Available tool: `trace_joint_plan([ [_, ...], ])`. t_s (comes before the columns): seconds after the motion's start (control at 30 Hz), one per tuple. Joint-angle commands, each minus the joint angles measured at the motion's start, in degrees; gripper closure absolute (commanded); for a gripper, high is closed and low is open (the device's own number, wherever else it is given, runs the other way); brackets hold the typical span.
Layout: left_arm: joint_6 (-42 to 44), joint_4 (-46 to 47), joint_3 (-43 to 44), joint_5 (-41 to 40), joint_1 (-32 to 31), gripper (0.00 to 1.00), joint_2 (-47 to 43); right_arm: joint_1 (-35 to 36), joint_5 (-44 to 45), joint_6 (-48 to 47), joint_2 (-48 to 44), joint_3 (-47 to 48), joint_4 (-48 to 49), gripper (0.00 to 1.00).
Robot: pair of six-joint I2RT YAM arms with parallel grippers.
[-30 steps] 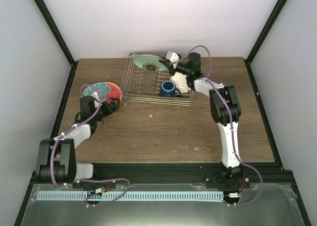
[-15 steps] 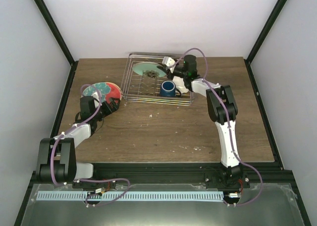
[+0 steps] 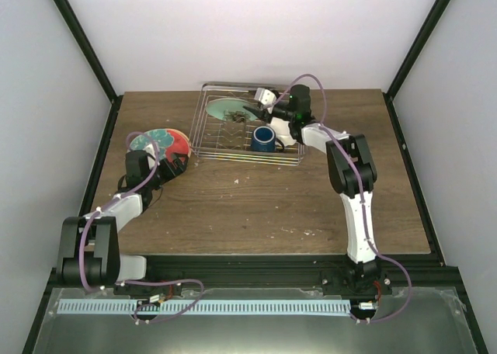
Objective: Load the mixed dishes into the dish rack
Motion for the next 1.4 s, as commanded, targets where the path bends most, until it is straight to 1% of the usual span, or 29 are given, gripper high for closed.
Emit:
trace_joint_plan([
  [0.0, 0.54, -2.92, 1.29, -1.42, 0.37, 0.0, -1.93, 0.47, -1.91, -1.14, -5.37, -2.38, 0.2, 0.4],
  [0.07, 0.87, -4.55, 1.74, -2.57, 0.48, 0.0, -3.22, 0.67, -2.1, -2.53, -7.18, -2.25, -6.21, 0.33],
  [0.13, 1.08, -6.5, 1.96, -4.13, 0.76, 0.0, -4.77, 1.3, -1.11, -3.41, -9.36, -3.22, -11.58, 0.29],
  [0.17, 1.23, -7.45, 2.18, -4.89, 0.96, 0.0, -5.57, 1.66, -0.01, -3.86, -10.64, -4.35, -13.54, 0.29],
  [0.27, 1.6, -10.51, 2.67, -7.21, 1.9, 0.0, -8.09, 3.08, 3.92, -3.87, -14.85, -9.29, -15.49, 0.27],
  [0.37, 2.32, -14.15, 3.57, -9.88, 2.83, 0.0, -10.43, 4.7, 8.11, 0.13, -19.5, -12.38, -18.34, 0.25],
  [0.53, 3.11, -19.37, 6.0, -13.87, 3.46, 0.0, -13.24, 6.12, 16.6, 12.19, -27.25, -17.21, -23.71, 0.25],
  [0.6, 3.41, -20.92, 6.97, -15.2, 3.64, 0.0, -13.69, 6.37, 19.29, 16.73, -31.0, -21.08, -24.17, 0.25],
  [0.7, 3.92, -22.52, 8.31, -16.75, 4.65, 0.0, -13.1, 7.48, 22.16, 20.4, -37.62, -29.54, -23.56, 0.26],
  [0.8, 4.03, -23.4, 9.6, -15.94, 7.12, 0.0, -10.75, 8.94, 24.56, 23.07, -43.86, -36.6, -23.6, 0.26],
  [0.9, 4.5, -24.29, 11.22, -15.37, 10.21, 0.0, -8.0, 9.74, 25.79, 27.41, -49.63, -41.27, -24.96, 0.27],
  [1.0, 5.2, -25.54, 12.77, -16.36, 12.48, 0.0, -5.9, 9.84, 25.41, 30.84, -53.62, -44.81, -25.71, 0.29],
  [1.13, 5.2, -26.52, 13.53, -16.73, 14.08, 0.0, -5.19, 9.82, 25.36, 31.52, -57.13, -47.99, -24.82, 0.31],
  [1.27, 4.54, -26.35, 13.34, -15.53, 15.28, 0.0, -3.94, 9.85, 26.1, 31.32, -57.3, -47.62, -25.97, 0.31],
  [1.37, 3.48, -24.59, 12.45, -12.54, 16.49, 0.0, -1.77, 9.89, 26.23, 31.14, -56.94, -47.58, -26.25, 0.33],
])
